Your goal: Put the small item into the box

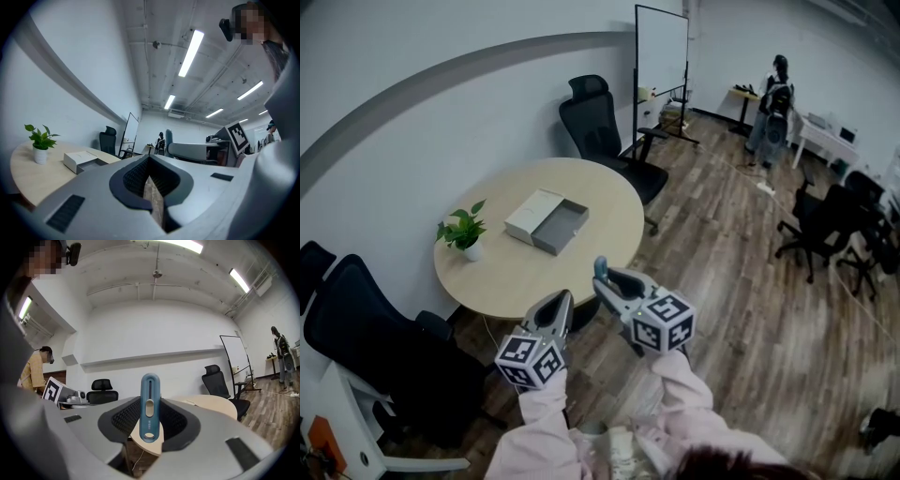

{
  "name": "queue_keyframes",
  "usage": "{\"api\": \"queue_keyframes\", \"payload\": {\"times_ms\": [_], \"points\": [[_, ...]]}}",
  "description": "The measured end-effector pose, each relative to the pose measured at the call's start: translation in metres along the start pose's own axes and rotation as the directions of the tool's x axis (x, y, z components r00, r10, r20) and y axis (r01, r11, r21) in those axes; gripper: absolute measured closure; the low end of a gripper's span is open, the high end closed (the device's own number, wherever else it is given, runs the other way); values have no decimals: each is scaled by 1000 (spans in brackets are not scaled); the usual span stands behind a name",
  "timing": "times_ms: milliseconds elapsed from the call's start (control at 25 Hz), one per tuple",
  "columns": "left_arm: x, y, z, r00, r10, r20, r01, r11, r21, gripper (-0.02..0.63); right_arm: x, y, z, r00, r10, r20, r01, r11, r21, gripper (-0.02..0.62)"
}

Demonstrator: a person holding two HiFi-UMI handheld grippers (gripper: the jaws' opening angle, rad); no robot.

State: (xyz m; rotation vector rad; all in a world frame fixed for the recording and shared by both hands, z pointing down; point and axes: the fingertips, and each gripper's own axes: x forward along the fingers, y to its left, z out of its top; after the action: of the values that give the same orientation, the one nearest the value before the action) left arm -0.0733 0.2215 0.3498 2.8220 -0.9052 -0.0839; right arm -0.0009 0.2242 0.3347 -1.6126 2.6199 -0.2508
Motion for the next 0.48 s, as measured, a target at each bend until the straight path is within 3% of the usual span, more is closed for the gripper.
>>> {"api": "queue_keyframes", "payload": {"times_ms": [480], "points": [[25, 36, -3, 999, 16, -28, -16, 1000, -14, 595, 36, -22, -8, 1000, 22, -18, -21, 999, 40, 460]]}}
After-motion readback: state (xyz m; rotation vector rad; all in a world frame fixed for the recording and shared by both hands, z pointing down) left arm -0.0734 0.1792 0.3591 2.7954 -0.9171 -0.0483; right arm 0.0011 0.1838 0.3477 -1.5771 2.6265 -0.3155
